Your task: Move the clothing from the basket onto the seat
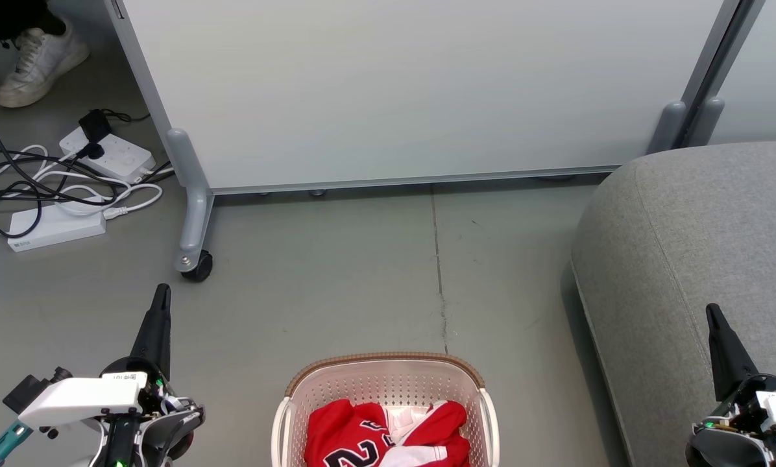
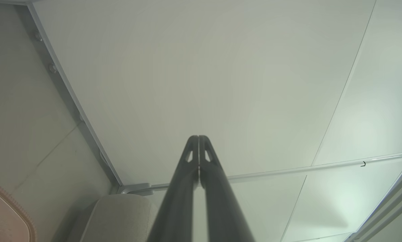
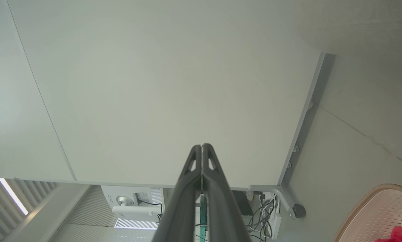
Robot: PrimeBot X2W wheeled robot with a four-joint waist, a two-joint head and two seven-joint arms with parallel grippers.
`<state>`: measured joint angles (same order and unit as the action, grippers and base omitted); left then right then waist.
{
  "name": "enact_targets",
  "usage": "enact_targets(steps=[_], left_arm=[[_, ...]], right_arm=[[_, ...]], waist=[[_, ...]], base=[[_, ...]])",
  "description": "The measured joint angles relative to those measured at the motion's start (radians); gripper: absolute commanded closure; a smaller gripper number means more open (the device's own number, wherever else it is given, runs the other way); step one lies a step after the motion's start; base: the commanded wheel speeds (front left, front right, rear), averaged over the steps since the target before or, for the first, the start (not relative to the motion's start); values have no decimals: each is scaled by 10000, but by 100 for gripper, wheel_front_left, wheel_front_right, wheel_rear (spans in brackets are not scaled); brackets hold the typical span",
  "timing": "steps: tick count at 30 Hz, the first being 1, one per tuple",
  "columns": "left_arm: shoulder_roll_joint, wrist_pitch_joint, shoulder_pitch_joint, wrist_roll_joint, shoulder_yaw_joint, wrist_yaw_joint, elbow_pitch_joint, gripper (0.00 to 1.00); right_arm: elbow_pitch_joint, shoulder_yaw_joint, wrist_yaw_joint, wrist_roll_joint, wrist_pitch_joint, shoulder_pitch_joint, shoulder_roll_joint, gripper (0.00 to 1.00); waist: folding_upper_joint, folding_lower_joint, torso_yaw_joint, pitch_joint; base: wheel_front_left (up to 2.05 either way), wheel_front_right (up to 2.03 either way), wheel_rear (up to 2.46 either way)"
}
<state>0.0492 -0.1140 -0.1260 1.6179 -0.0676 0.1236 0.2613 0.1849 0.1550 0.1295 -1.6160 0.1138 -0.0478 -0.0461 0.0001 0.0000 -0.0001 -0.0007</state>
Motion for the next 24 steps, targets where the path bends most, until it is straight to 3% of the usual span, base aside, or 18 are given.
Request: enact_targets(steps=[20,21,22,23,24], left_arm=[[0,0,0,0,0,0,0,100],[0,2,2,0,2,0,10,0],[-17,6,38,4,12,-15,81,100],[-46,8,131,4,23,-17,161,100],[-77,13,248,4,35,-19,259,0]], right_arm=[[0,0,0,0,0,0,0,100],[10,-2,-2,0,0,2,4,0],[69,-8,-4,0,0,29,35,100],[167,-21,-4,0,0,92,84,100],[268,-31,-8,0,0,184,134,0]], waist=[[0,0,0,0],[0,0,0,0],[0,0,0,0],[0,0,0,0],[0,0,-1,1]], base=[[0,0,0],[0,0,0],[0,0,0],[0,0,0],[0,0,0]])
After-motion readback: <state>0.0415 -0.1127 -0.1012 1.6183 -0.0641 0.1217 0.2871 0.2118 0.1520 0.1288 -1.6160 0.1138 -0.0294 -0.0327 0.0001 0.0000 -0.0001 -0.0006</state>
